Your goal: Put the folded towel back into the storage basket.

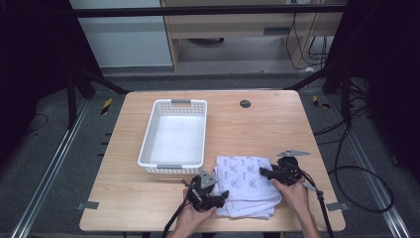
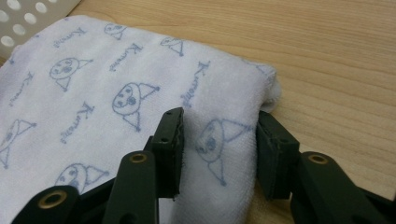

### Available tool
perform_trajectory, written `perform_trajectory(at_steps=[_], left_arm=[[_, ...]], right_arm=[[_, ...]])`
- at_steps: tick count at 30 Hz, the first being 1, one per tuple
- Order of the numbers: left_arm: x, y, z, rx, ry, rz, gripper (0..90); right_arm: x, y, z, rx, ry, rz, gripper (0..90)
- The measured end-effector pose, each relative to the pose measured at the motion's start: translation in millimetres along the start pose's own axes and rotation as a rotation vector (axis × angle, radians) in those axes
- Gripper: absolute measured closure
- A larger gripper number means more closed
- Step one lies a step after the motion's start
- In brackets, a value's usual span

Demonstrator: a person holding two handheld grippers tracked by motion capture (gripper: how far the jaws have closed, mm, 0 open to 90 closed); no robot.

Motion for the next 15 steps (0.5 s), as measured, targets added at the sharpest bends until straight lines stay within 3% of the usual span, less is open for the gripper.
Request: perform_trajectory(at_steps=[4,15], left_arm=[[-0.6,-0.7,-2.8,-0.025,0.021,0.011,49.0],[-1.9,-4.5,-4.4,-0.075,0.045,0.021,68.7]], right_arm=[[0.0,-0.6,2.3,-0.003,0.002,0.007,63.1],[-0.7,-2.9,4.1,0.018,0.005,0.014,72.0]])
Point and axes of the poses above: each handheld gripper's, and its own axes: x roughly forward along the jaws, y roughly out of its underside, z roughly to its left, the point moved 6 cm from there along x, roughly forward along the jaws, and after that the axes turned 12 degrees about -z, right-handed, at the moved point
